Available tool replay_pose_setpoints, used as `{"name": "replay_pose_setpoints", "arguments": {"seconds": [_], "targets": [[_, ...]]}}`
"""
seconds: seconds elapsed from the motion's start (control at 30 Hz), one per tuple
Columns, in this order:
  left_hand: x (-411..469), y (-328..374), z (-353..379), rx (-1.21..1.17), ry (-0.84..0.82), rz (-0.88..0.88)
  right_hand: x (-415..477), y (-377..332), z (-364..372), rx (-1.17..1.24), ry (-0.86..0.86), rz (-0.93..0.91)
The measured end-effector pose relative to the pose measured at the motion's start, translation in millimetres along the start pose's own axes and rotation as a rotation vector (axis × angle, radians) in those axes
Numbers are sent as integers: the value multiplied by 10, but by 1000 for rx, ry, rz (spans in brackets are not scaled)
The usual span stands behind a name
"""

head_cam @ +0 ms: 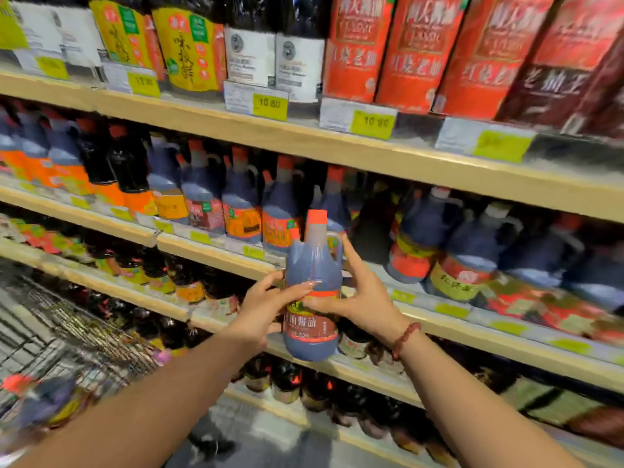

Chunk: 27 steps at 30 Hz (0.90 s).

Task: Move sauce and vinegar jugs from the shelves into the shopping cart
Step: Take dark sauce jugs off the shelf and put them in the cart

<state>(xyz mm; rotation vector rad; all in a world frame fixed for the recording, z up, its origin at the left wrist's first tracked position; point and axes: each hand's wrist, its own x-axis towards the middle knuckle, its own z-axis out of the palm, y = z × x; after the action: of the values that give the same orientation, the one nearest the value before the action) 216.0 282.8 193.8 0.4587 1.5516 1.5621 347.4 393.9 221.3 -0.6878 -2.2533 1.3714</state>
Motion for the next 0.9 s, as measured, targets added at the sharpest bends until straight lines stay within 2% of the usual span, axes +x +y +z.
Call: {"name": "replay_pose_setpoints", "arguments": {"seconds": [0.1,0.27,0.4,0.57,0.7,0.9], "targets": [[3,-40,275,24,-54,-17,-211,110,-200,-71,-4,3],[64,39,609,43,-116,11,-328,171,-382,-61,193,-3],[188,219,794,50,-95,83,-289,147,-535,-50,314,-50],[356,518,1008,79,-133,163,-84,74,-760,-74,355,-66],[518,721,1045,99,-198,183,105,78,-857,-184,376,-74],[724,775,1065,81,-212,194,313,134,-906,-365,410,-27]]}}
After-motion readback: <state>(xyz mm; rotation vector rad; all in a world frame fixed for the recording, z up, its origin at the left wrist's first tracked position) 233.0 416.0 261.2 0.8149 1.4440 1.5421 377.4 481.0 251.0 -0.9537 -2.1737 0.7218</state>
